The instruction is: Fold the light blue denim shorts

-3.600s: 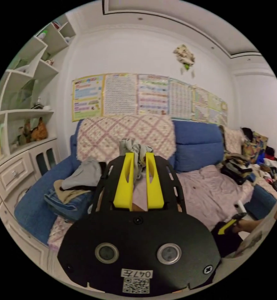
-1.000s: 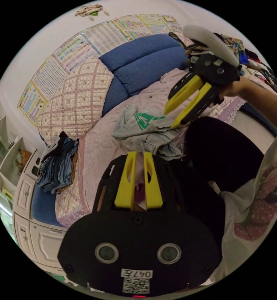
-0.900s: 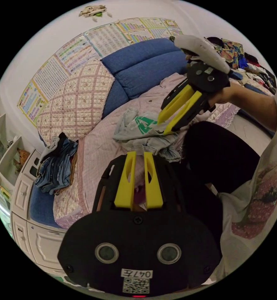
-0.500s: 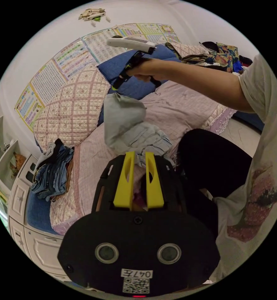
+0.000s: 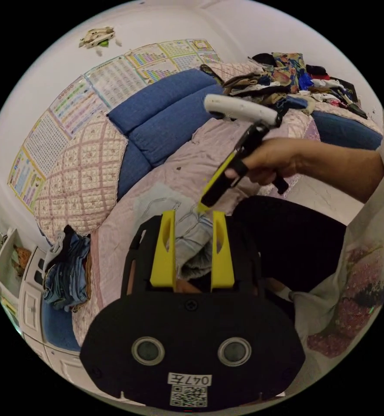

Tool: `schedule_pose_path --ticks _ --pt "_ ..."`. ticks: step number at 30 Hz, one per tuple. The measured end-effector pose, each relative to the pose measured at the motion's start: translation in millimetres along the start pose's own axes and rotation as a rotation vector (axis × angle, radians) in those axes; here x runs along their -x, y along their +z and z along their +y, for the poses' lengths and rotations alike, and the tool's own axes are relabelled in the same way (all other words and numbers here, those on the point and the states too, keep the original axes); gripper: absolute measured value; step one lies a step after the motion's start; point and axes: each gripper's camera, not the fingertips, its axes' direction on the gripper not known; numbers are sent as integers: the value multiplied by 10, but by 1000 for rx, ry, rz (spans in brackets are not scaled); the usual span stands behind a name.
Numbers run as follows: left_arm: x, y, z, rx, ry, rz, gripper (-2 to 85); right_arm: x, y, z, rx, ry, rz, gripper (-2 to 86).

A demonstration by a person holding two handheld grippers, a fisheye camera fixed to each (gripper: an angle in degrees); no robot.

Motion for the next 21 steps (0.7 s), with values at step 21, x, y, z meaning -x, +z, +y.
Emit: schedule_pose_path --ticks 21 --pt "5309 -1030 -1772 -150 -931 97 43 1263 -617 -525 -181 -230 -8 28"
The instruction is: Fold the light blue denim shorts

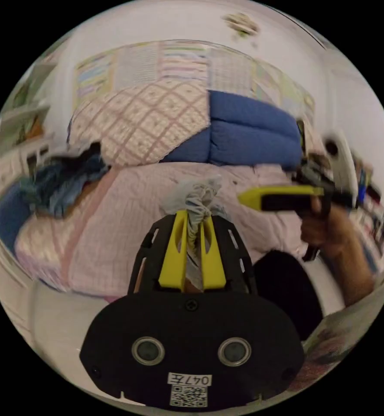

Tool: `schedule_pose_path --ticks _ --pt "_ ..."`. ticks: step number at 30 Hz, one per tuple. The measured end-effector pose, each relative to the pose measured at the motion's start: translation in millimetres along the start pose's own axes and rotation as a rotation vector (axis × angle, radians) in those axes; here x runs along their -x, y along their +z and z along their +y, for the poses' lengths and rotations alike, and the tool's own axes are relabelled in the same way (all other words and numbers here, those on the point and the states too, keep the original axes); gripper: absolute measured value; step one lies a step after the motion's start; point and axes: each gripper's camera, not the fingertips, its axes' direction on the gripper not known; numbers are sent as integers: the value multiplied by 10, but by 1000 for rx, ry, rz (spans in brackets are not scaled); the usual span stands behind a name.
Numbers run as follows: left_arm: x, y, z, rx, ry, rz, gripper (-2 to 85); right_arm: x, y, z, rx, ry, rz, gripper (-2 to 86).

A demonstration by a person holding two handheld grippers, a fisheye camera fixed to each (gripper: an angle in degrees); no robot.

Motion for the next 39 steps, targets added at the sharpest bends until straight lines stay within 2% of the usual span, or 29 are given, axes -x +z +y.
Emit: schedule_pose_path --ticks 3,6,9,13,18,23,31,34,37,39 --pt "831 -188 -436 -49 -329 114 44 465 162 90 212 -205 31 45" --pt "1178 -167 -775 -9 -523 154 46 971 242 191 290 -427 124 59" --pt "1112 -211 -1207 3 -572 142 48 1475 189 266 243 -657 324 74" --pt "954 -296 -1836 11 -566 144 55 1907 148 346 245 -857 434 76" --pt "643 -495 -2554 26 -526 109 67 2079 -296 288 232 -825 340 65" --pt "276 -644 -2840 26 -532 128 56 2188 -713 285 181 -780 312 63" --pt "-707 -697 -3125 28 -501 169 49 2328 -1212 395 279 -773 374 38" --pt "-1170 -814 -3151 -33 -455 213 41 2301 -1505 448 313 -778 379 14" --pt "-1740 -1005 -3206 -162 -367 303 32 2218 -2024 431 194 -732 578 0" --pt "-2371 -1244 -3306 -286 -259 342 26 2096 -2761 330 -5 -617 705 -1"
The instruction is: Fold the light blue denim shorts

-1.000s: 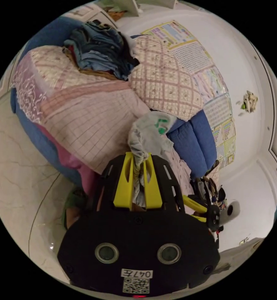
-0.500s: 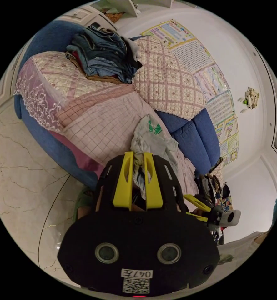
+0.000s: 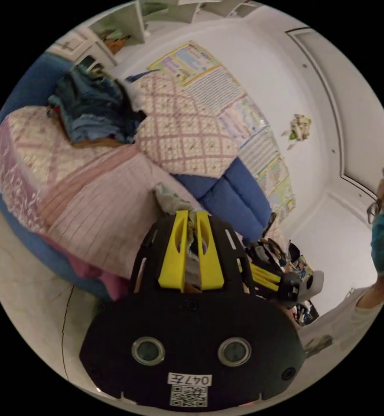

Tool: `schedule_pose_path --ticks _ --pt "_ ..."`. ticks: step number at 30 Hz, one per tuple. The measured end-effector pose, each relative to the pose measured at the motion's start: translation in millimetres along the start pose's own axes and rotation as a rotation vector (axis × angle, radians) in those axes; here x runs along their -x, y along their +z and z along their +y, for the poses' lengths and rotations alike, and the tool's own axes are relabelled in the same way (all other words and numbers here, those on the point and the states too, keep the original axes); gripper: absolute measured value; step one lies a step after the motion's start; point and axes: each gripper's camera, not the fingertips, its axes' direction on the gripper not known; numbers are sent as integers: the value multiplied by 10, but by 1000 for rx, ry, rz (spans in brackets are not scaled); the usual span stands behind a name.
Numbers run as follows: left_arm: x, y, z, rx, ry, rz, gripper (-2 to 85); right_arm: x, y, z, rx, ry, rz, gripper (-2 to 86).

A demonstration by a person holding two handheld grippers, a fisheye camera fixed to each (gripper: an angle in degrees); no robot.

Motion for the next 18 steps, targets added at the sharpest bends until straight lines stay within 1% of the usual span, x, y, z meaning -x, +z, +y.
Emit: schedule_pose_path --ticks 1,3,4,5,6,8,9,11,13,14,15,16,18 --pt "-199 -5 15 -26 32 14 25 -159 -140 41 -29 43 32 -1" --pt "-1042 -78 101 -129 110 120 19 -776 -792 256 -180 230 111 0" --pt "-1262 -115 135 -159 128 148 18 -915 -974 323 -231 275 116 0" --pt "-1710 -209 224 -226 180 175 17 -1171 -1341 472 -349 357 105 1" --pt "-2149 -310 340 -297 258 167 15 -1380 -1671 620 -459 413 94 1" --pt "-2699 -390 529 -380 373 129 16 -1578 -2058 789 -572 434 133 1" --pt "-2946 -346 625 -398 401 110 17 -1677 -2221 850 -599 432 164 1" --pt "-3129 -91 711 -374 383 94 18 -1835 -2293 869 -557 428 198 1" --pt "-3151 415 757 -294 351 60 19 -2021 -2163 872 -468 425 242 0" --pt "-3111 855 791 -228 335 29 19 -2204 -1983 880 -391 434 241 0" --pt "-3069 1315 836 -187 345 -7 19 -2417 -1763 902 -322 445 253 0" --pt "-3059 1534 858 -181 370 -20 19 -2534 -1648 915 -291 452 268 0" --pt "-3084 2254 914 -194 476 14 19 -2972 -1318 956 -239 466 363 0"
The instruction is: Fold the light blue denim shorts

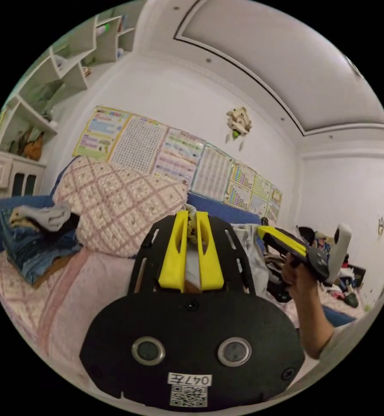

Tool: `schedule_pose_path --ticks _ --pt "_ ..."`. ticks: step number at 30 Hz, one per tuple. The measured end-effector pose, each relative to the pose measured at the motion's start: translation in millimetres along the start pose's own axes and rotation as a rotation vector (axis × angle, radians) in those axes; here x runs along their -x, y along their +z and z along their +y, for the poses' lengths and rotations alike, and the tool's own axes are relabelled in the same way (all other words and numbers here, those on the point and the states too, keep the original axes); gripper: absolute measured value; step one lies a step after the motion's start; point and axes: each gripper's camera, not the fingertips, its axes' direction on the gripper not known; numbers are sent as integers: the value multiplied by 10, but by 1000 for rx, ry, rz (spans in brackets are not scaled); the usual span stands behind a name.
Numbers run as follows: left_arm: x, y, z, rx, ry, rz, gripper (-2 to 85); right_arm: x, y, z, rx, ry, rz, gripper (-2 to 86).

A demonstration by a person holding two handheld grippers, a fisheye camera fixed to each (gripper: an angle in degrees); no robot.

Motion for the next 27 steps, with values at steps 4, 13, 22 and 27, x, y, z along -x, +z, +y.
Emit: schedule_pose_path --ticks 4,13,22,27 --pt "-368 425 240 -78 158 -42 19 -212 -95 -95 -197 -82 141 0" --pt "337 1229 3777 403 198 -303 18 658 451 1555 133 -334 -208 2" --pt "1920 1707 6399 892 44 -245 13 1756 1165 3230 528 -266 -397 2" --pt "2442 1770 6766 889 108 -214 6 1592 1508 3338 478 -134 -451 0"
